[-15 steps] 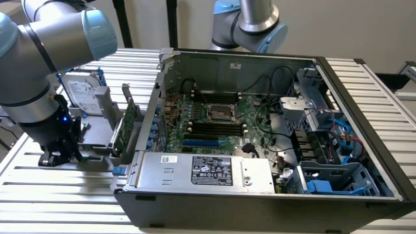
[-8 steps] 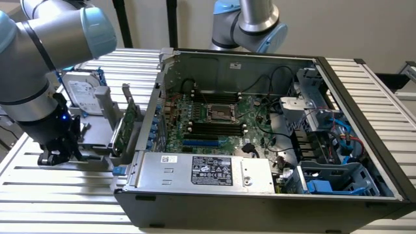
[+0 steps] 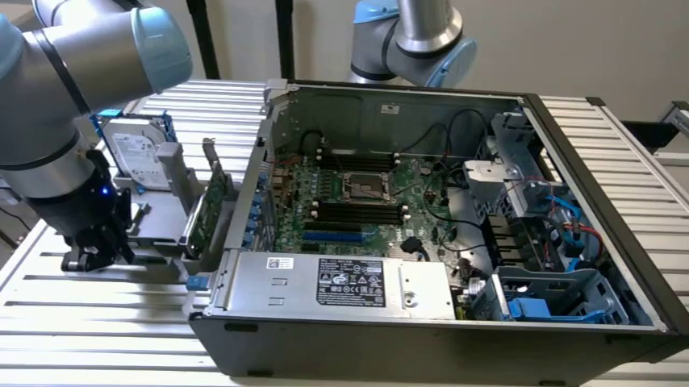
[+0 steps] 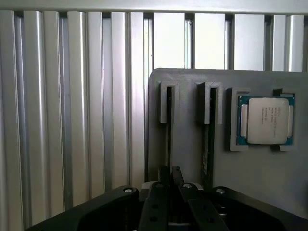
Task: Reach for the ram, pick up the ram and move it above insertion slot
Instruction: 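Pick up the ram and move it above insertion slot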
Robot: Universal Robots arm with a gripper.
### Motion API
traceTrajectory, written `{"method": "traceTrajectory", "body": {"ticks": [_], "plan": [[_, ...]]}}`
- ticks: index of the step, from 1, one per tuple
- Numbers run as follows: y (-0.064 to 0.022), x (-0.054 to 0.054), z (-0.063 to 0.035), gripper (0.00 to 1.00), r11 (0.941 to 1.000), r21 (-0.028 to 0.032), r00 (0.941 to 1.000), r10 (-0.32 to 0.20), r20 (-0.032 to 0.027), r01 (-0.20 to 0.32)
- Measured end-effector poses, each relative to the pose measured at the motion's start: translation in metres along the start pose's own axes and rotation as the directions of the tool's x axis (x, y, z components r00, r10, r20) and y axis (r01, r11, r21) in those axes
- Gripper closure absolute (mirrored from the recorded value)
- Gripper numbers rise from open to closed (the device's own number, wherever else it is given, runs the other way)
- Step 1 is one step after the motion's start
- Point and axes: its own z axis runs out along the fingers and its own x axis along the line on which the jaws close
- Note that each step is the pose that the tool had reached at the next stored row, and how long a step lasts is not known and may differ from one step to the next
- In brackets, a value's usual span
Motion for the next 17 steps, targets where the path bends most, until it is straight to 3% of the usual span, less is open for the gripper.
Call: {"method": "traceTrajectory", "body": {"ticks": [9,17], "plan": [[0.0003,-0.001,-0.0103,0.86,0.9997,-0.0012,0.9997,-0.025,0.0001,0.025],[0.0007,-0.002,-0.039,0.86,0.9992,-0.0019,0.9992,-0.039,0.0023,0.039]]}}
